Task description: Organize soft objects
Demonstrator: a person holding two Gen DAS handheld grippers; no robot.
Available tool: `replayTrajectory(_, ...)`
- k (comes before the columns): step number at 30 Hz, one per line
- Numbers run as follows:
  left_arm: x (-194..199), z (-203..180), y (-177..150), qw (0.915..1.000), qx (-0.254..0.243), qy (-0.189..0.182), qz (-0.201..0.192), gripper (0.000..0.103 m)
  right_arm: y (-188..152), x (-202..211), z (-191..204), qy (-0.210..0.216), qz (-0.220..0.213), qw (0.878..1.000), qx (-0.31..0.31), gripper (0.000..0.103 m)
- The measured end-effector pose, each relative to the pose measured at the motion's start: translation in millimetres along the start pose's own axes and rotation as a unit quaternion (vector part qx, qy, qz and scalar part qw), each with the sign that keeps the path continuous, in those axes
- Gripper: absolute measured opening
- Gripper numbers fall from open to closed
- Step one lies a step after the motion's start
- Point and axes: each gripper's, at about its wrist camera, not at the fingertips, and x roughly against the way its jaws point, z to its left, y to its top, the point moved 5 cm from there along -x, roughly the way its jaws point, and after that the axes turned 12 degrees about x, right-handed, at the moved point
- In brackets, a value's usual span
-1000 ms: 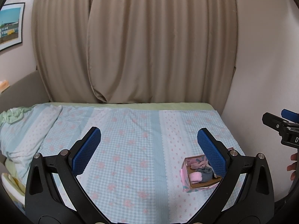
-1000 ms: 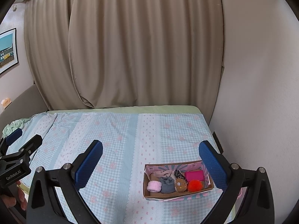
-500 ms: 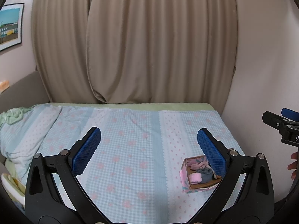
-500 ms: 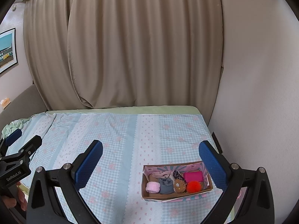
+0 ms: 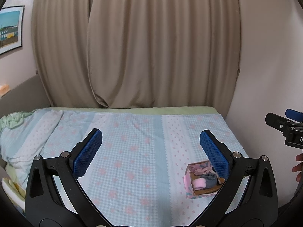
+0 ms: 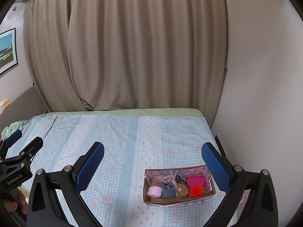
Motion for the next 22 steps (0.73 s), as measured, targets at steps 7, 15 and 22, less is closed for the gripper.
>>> replayTrajectory(7, -2, -2, 2, 0.9996, -0.017, 0.014, -0.016, 0.103, 2, -6, 0, 0.002, 0.001, 1.0, -0.001, 0.102)
replayTrajectory(15, -12, 0, 0, 0.9996, -0.021, 0.014, -0.013, 0.103, 3, -12, 0, 0.003, 0.007, 1.0, -0.005, 0.102)
replayTrajectory(22, -24, 4, 0, 0.9996, -0.021, 0.004, -0.018, 0.103, 5, -25, -1, 0.0, 0.018, 1.0, -0.011, 0.102)
